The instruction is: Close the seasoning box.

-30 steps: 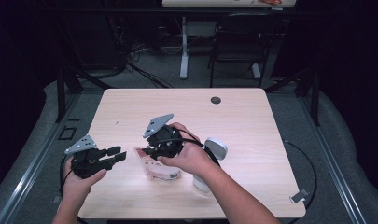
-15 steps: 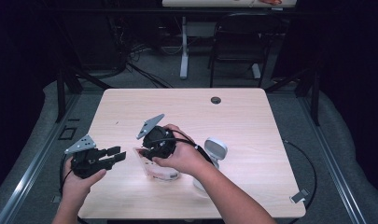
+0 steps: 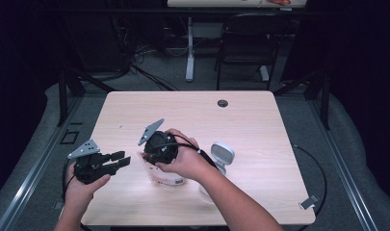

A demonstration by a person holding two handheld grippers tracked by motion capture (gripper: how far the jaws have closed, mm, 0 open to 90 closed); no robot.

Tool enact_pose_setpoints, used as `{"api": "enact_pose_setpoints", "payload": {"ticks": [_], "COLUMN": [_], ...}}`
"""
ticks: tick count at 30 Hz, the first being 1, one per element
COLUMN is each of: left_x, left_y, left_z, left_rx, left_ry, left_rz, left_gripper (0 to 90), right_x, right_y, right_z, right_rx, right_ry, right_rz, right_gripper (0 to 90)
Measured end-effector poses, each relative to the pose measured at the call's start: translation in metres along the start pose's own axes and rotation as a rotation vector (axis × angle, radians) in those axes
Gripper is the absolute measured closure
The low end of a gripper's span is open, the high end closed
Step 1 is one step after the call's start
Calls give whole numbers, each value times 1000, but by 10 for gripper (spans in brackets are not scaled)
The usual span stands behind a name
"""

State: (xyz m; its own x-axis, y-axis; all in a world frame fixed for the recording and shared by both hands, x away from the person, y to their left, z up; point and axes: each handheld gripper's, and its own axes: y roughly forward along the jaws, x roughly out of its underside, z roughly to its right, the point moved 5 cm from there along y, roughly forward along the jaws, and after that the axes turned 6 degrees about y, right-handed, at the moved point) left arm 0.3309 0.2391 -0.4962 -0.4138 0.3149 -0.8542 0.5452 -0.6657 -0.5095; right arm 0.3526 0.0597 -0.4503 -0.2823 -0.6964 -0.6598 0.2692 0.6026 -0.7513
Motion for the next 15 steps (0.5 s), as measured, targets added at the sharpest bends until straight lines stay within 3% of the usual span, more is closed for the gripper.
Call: {"api": "enact_pose_setpoints", "payload": {"ticks": [15], "left_x": [1], "left_y": [-1], "left_z": [-1], "left_rx": [0], "left_ry": [0], "left_rz": [-2], "left_gripper": [610], "right_x": [-2], "right_y": [2], "right_z": [2], "right_rx": [-27], "right_ry": [18], "right_rz": [-15], "right_gripper": [786]}}
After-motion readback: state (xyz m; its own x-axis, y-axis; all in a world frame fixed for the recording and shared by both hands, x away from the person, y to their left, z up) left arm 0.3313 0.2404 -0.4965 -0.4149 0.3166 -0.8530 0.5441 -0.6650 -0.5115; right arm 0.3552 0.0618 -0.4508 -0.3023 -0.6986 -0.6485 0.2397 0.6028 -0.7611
